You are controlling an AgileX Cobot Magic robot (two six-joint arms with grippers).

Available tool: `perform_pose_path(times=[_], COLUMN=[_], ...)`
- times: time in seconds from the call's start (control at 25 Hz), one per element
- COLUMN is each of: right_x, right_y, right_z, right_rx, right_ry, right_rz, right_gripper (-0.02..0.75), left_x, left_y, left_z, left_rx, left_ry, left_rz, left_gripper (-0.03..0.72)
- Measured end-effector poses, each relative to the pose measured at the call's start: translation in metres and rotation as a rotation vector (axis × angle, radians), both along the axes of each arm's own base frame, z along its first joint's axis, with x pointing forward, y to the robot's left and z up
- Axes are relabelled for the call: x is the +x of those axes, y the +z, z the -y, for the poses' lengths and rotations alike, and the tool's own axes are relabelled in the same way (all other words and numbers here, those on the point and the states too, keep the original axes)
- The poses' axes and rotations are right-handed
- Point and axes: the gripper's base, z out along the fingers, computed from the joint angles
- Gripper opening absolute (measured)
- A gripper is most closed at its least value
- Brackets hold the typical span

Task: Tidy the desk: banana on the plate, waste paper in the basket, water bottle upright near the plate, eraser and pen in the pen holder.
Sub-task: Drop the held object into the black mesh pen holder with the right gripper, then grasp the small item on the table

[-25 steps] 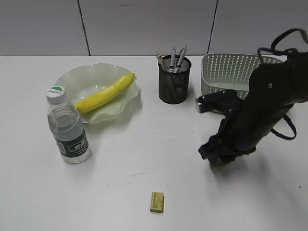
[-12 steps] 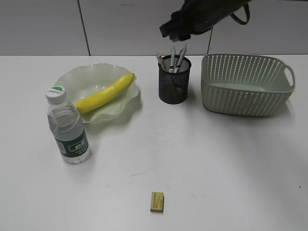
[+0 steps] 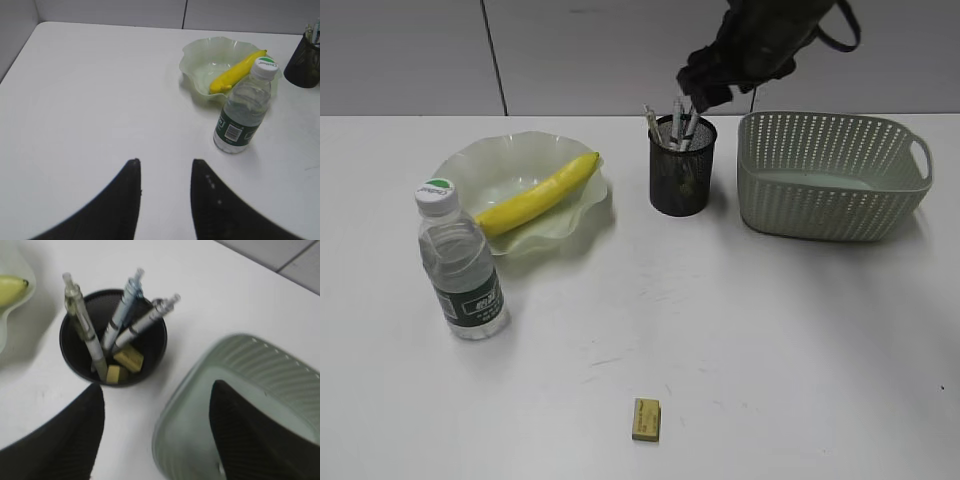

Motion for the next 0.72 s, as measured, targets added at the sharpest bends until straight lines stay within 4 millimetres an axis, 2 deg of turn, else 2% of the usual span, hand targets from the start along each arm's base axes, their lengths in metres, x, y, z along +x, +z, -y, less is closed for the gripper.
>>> perform_pose_path(times=[0.08,0.12,0.24,0.32,0.52,0.6,0.72], right_x=[-0.025,-0.041,-0.106,-0.150,-0.256,-0.290,-0.339], right_y=[0.017,0.020,0.045,0.049,0.044,0.041,0.035], right_z=[0.014,0.022,0.053,0.074,0.124,0.140,0.163], right_rx=[0.000,-0.006,0.002,0.000,0.007,0.027,0.070], right_ry=[-0.006,-0.006,-0.015,-0.036,-0.065,-0.071,-0.093], right_rz=[0.002,-0.011,-0.012,-0.051,-0.120,-0.105,-0.057], right_gripper=[0.517,0.508,0.475,0.453,0.437,0.436,0.436], left_x=[0.004,0.009,0.033,0.059,0.135,0.170,0.201], left_y=[0.000,0.001,0.009,0.017,0.036,0.035,0.041], left_z=[0.002,0.005,0.016,0.026,0.060,0.078,0.111], left_rx=[0.028,0.046,0.096,0.131,0.102,0.098,0.147], left_ry=[-0.026,-0.051,-0.131,-0.194,-0.369,-0.451,-0.578], left_rz=[-0.017,-0.041,-0.120,-0.149,-0.193,-0.237,-0.238], left_gripper=[0.256,0.256,0.256,0.256,0.256,0.256,0.256])
